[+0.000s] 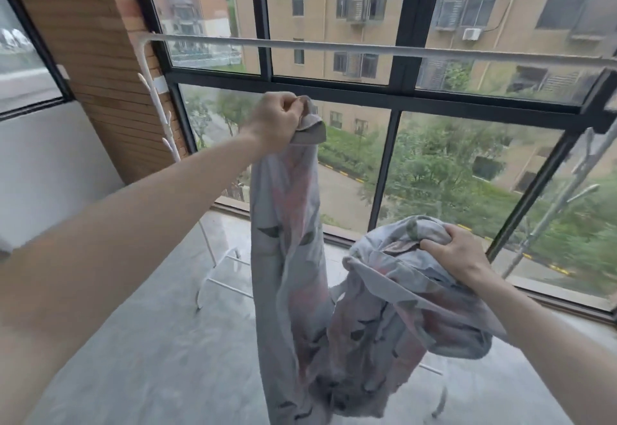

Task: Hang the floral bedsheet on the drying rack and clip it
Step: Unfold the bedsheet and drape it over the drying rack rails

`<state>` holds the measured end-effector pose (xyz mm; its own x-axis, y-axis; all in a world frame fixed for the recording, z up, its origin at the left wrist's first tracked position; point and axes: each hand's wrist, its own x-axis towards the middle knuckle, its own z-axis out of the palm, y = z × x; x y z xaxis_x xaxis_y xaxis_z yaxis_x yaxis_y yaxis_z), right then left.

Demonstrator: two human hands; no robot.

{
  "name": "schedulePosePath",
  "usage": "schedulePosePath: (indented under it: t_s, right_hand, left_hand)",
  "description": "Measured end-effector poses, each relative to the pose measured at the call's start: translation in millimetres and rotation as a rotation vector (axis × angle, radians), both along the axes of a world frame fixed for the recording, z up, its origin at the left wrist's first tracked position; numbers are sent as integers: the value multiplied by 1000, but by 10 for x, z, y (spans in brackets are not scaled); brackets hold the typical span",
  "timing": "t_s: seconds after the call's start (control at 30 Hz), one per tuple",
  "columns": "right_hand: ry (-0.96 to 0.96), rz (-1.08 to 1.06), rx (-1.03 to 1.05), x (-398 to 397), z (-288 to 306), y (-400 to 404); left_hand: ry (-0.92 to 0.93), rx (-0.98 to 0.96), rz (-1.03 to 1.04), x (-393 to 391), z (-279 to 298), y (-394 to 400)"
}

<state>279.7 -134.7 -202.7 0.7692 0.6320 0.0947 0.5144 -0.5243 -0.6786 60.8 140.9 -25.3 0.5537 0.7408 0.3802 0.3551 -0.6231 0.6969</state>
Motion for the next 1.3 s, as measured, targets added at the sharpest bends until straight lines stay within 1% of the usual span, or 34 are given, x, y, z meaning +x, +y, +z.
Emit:
schedulePosePath:
  t_s: [0.1, 0.2, 0.27, 0.33, 0.43, 0.47, 0.5, 0.53, 0.6, 0.63, 0.7, 0.8, 0.87, 0.9, 0.97, 1.03, 1.1, 1.17, 1.23, 1.3]
  right_hand:
    - [16, 17, -151, -123, -84, 287]
    - [20, 44, -376, -169, -217, 481]
    - [43, 92, -445, -223, -274, 653]
    - [128, 220, -356, -388, -226, 903]
    - [407, 518, -135, -888, 34, 1336]
    - [453, 581, -84, -1058, 83, 1475]
    - [447, 610, -54, -1188, 70, 1616]
    - [408, 602, -38, -1283, 6, 1738]
    - [324, 518, -19, -1339, -196, 1945]
    - [316, 473, -21, -1323, -308, 2019]
    - [308, 421, -63, -1249, -501, 2073]
    - [236, 417, -142, -1175, -680, 2143]
    - [240, 389, -127, -1143, -697, 2194]
    - [259, 361, -74, -1139, -639, 2258]
    - [339, 284, 100, -1107, -418, 2403]
    - [383, 281, 213, -1068, -102, 2542]
    - [365, 386, 194, -1150, 151, 2729]
    - [419, 471, 130, -1367, 170, 2912]
    - [483, 495, 40, -1644, -66, 3061]
    - [484, 446, 10, -1930, -407, 3224]
  left_hand:
    - [55, -1, 46, -69, 102, 281]
    - [75, -22, 73, -138, 163, 493]
    - [76, -25, 71, -131, 183, 553]
    - [82, -3, 76, -113, 163, 560]
    - [89, 1, 72, -84, 99, 579]
    - [90, -3, 65, -78, 84, 587]
    - [91, -11, 58, -77, 71, 598]
    - [86, -28, 46, -86, 44, 618]
    - [72, -57, 16, -103, -7, 676]
    - [63, -73, 3, -129, -35, 719]
    - [43, -106, -24, -237, -76, 794]
    - [-21, -153, -44, -434, -65, 932]
    - [-19, -146, -39, -547, -33, 1029]
    - [-6, -136, -20, -627, -16, 1112]
    - [-2, -158, 34, -798, -29, 1329]
    - [-20, -199, 61, -950, -95, 1507]
    - [-35, -228, 25, -1059, -140, 1626]
    - [-1, -247, -44, -1079, -157, 1678]
    - [42, -263, -127, -1092, -144, 1701]
    - [41, -280, -219, -1180, -118, 1807]
